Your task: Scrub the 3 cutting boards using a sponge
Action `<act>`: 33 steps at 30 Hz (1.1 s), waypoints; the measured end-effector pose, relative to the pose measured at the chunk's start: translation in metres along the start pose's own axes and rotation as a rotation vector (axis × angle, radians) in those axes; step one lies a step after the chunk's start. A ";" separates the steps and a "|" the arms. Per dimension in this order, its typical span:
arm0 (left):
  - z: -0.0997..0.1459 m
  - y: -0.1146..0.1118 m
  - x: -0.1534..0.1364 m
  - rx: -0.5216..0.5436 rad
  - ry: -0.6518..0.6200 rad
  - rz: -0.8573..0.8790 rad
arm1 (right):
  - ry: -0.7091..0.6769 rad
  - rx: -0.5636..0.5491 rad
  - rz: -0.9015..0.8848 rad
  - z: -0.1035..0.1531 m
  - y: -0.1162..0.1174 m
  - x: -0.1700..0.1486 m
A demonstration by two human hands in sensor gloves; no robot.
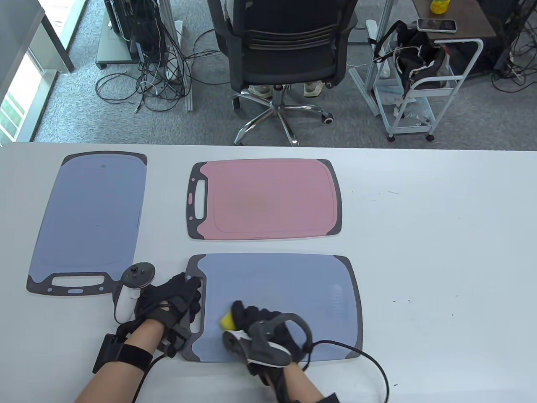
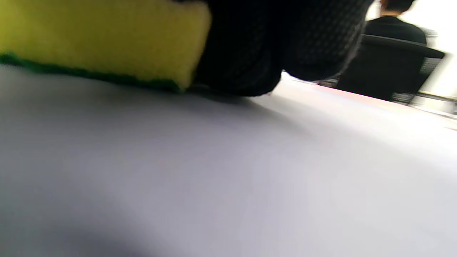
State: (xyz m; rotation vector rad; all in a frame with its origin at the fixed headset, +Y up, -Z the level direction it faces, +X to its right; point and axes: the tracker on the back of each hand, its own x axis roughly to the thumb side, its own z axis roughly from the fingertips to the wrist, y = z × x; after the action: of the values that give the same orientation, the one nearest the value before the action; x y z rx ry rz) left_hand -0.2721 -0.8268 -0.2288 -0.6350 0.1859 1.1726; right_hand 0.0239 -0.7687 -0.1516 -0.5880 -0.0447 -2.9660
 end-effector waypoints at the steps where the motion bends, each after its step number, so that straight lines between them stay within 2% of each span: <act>1: 0.000 0.000 0.000 0.000 0.000 0.000 | 0.073 0.020 -0.017 0.010 0.006 -0.026; 3: 0.000 0.000 0.000 0.003 0.001 -0.002 | 0.292 0.043 -0.083 0.043 0.021 -0.091; 5: 0.000 0.000 0.000 0.006 0.002 -0.005 | 0.444 0.061 -0.126 0.068 0.031 -0.134; 6: 0.000 0.000 0.000 0.007 0.002 -0.006 | 0.500 0.075 -0.163 0.078 0.034 -0.151; 8: 0.000 0.000 0.000 0.010 0.003 -0.010 | 0.538 0.112 -0.180 0.082 0.035 -0.156; 11: -0.001 0.000 0.000 0.013 0.004 -0.014 | 0.428 0.070 -0.040 0.062 0.028 -0.127; 12: 0.000 0.000 0.000 0.012 0.004 -0.014 | 0.294 0.065 -0.012 0.048 0.023 -0.105; 13: 0.000 0.000 0.000 0.014 0.004 -0.015 | 0.252 0.049 -0.032 0.039 0.020 -0.088; 16: 0.000 0.000 0.000 0.013 0.003 -0.014 | 0.054 0.018 -0.091 0.006 0.005 -0.016; 20: 0.000 0.000 0.000 0.003 0.001 -0.004 | -0.230 -0.036 -0.041 -0.024 -0.014 0.081; 22: 0.000 0.000 0.000 0.001 0.002 -0.002 | -0.286 -0.050 -0.050 -0.029 -0.018 0.107; 24: 0.000 0.000 0.000 -0.002 0.001 0.000 | -0.273 -0.059 0.002 -0.033 -0.020 0.116; 26: 0.000 0.000 0.000 -0.003 0.000 0.001 | -0.253 -0.057 -0.013 -0.030 -0.019 0.103; 27: 0.000 0.000 0.000 -0.003 0.000 0.001 | -0.199 -0.053 -0.021 -0.027 -0.016 0.088; 31: 0.000 0.000 0.000 -0.002 -0.002 -0.001 | 0.011 0.018 0.026 0.004 0.000 0.000; 32: 0.000 0.000 0.000 0.001 -0.002 -0.004 | 0.122 0.051 0.016 0.024 0.008 -0.041; 33: 0.000 0.000 0.000 0.001 -0.001 -0.004 | 0.191 0.062 -0.005 0.035 0.013 -0.062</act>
State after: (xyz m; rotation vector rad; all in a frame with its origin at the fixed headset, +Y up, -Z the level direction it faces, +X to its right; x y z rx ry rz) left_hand -0.2724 -0.8268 -0.2286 -0.6333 0.1842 1.1688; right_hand 0.0958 -0.7725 -0.1426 -0.2951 -0.1207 -2.9976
